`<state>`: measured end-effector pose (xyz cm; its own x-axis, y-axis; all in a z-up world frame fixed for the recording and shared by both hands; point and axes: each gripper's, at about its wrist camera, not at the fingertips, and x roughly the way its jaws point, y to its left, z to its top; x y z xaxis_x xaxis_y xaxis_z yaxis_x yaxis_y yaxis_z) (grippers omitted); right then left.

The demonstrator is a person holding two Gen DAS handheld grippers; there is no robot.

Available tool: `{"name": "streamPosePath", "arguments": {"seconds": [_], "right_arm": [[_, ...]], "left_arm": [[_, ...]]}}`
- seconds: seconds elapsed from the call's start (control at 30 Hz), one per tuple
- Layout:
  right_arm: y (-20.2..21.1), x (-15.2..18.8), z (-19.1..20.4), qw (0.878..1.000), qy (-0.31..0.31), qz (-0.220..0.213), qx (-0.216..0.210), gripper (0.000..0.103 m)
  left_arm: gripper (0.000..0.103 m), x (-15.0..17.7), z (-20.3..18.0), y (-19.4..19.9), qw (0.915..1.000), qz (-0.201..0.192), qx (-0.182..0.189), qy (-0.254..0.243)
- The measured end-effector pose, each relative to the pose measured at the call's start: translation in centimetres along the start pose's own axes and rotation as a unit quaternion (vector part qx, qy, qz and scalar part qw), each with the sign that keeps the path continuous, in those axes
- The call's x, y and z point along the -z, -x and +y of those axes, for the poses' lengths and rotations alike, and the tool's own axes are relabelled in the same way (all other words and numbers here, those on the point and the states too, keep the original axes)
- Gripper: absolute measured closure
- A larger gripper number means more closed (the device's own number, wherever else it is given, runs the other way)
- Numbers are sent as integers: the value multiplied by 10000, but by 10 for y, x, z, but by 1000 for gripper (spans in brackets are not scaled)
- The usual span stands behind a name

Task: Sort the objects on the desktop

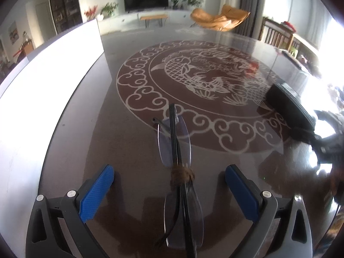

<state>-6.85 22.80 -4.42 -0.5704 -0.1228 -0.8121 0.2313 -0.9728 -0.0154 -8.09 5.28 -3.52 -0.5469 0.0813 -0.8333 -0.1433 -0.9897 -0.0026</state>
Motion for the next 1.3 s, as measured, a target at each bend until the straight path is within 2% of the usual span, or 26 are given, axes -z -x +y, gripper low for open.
{"name": "streamPosePath", "arguments": {"seconds": [0.1, 1.3], "right_arm": [[0, 0, 0, 10000, 0, 0, 0, 0], [0, 0, -1, 10000, 2, 0, -1, 0]], "left_arm": [[0, -6, -1, -5, 9997, -228, -13, 35], [0, -7, -1, -6, 9998, -211, -18, 35]]}}
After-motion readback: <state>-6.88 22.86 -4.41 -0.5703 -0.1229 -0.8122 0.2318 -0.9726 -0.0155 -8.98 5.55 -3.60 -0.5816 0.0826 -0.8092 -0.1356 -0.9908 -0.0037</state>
